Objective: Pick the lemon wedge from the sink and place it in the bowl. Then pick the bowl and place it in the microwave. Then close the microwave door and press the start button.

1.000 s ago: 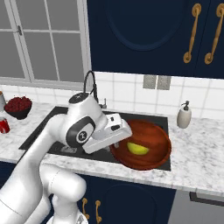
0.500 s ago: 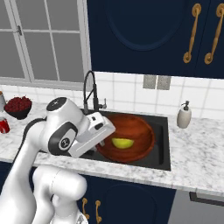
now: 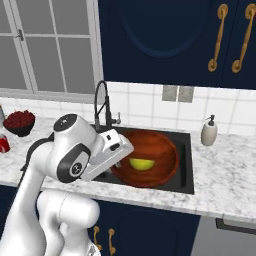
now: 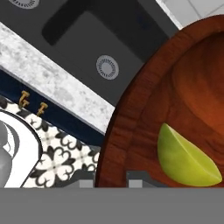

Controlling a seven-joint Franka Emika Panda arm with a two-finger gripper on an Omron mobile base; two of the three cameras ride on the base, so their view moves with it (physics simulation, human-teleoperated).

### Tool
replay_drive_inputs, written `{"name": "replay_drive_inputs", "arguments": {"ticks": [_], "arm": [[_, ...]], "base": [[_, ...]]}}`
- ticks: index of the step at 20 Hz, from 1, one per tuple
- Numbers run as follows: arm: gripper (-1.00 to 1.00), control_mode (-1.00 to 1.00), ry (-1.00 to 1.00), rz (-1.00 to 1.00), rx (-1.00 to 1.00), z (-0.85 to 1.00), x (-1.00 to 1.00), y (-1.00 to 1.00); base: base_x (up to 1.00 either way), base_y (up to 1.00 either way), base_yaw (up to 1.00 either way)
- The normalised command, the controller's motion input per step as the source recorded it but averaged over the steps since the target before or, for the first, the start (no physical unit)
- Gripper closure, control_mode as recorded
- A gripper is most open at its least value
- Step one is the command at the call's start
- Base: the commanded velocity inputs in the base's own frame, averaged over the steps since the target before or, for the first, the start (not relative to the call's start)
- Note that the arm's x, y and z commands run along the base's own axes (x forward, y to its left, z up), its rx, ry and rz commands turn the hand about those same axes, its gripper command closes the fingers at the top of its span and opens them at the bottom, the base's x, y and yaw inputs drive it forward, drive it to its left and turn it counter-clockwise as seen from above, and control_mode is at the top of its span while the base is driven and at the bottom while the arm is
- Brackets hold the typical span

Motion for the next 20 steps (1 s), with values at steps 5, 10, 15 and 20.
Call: {"name": "replay_drive_inputs", "arguments": {"ticks": [5, 10, 15, 20], "arm": [[1.00, 1.00, 0.00, 0.00, 0.00, 0.00, 0.00, 0.00], [1.00, 1.00, 0.00, 0.00, 0.00, 0.00, 0.00, 0.00], [1.00, 1.00, 0.00, 0.00, 0.00, 0.00, 0.00, 0.00], [1.00, 1.00, 0.00, 0.00, 0.00, 0.00, 0.00, 0.00]], "base": [[-0.25, 0.03, -0.46], [-0.23, 0.00, -0.69], [-0.10, 0.00, -0.77], [-0.02, -0.14, -0.75]]}}
